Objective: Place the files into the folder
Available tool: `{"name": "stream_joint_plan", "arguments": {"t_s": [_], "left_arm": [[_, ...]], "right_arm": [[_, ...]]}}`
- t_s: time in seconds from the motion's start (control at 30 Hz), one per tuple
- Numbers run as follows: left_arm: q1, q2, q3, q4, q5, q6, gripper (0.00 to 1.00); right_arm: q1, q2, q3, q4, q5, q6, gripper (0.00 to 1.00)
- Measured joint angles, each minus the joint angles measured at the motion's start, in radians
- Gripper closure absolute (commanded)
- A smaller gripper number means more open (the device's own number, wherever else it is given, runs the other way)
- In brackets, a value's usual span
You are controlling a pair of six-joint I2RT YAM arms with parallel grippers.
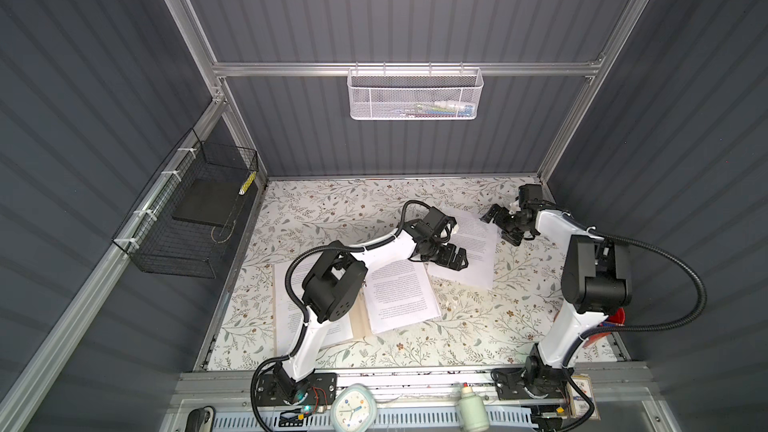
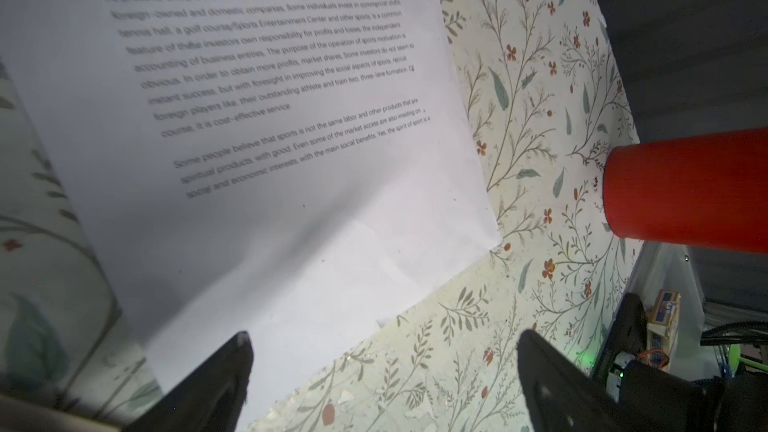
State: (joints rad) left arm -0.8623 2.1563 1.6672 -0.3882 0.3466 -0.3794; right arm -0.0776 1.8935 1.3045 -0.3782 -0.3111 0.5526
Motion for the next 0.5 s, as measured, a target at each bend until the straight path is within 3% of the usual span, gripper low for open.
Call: {"name": "stream_joint_plan", "arguments": {"t_s": [0.5], "left_arm": [[-0.008, 0.053, 0.002, -0.039, 0.021, -0.010, 0.00]], "right_arm": [[-0.032, 0.166, 0.068, 0.202, -0.041, 0.102, 0.01]]}}
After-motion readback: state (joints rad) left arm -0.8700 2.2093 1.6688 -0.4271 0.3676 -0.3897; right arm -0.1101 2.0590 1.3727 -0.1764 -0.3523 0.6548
